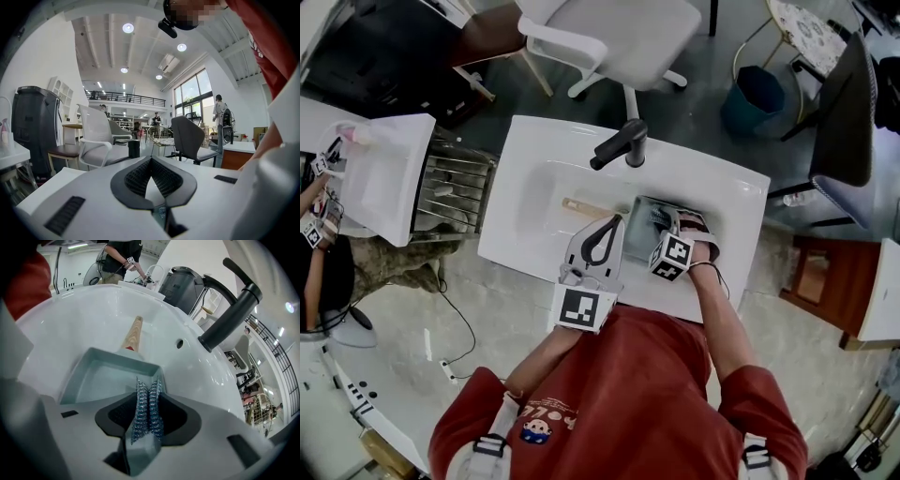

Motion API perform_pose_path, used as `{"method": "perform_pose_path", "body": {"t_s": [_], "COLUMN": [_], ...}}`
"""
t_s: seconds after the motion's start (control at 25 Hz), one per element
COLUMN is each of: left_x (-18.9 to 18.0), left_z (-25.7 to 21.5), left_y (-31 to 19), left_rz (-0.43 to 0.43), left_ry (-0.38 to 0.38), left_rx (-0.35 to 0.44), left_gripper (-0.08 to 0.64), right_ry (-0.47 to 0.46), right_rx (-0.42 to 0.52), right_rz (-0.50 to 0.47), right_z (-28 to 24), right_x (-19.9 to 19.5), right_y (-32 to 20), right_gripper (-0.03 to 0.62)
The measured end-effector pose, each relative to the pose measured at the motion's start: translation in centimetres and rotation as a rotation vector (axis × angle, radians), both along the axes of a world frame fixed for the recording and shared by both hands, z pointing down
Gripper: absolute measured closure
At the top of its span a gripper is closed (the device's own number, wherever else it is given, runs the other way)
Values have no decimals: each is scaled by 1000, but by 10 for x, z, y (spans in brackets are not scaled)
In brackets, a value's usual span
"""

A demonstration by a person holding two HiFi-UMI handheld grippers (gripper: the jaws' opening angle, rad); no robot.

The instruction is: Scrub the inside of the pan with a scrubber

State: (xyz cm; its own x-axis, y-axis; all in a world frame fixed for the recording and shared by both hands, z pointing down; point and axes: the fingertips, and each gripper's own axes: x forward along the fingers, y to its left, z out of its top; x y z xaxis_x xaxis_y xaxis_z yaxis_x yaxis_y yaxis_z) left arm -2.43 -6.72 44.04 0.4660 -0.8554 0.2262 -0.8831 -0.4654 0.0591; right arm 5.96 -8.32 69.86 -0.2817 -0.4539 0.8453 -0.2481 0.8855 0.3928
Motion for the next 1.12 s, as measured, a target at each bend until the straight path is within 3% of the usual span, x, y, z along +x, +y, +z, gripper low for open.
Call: {"method": "perform_pose_path", "body": {"t_s": [0.44,0.6,0.72,0.92,1.12], "left_x": [-16,-28,-43,-59,-68], "left_z": [-15,-17,-13,-7,-2], "left_y": [-23,-31,-35,-38,-35], "left_rz": [88,129,137,163,187], "left_ry": [26,49,65,71,81], "left_rx": [6,2,-9,-11,-20], "left_gripper": [546,546,546,546,546], "right_ry": [19,-28,-58,-65,-75], "right_rx": [-52,-66,-89,-229,-306], "right_rz": [85,139,101,27,19], "right_z": [-1,-18,-36,-43,-35], "right_x": [1,-2,-18,-40,-55], "right_y": [-3,1,15,52,77], "right_gripper": [433,433,433,433,433]}}
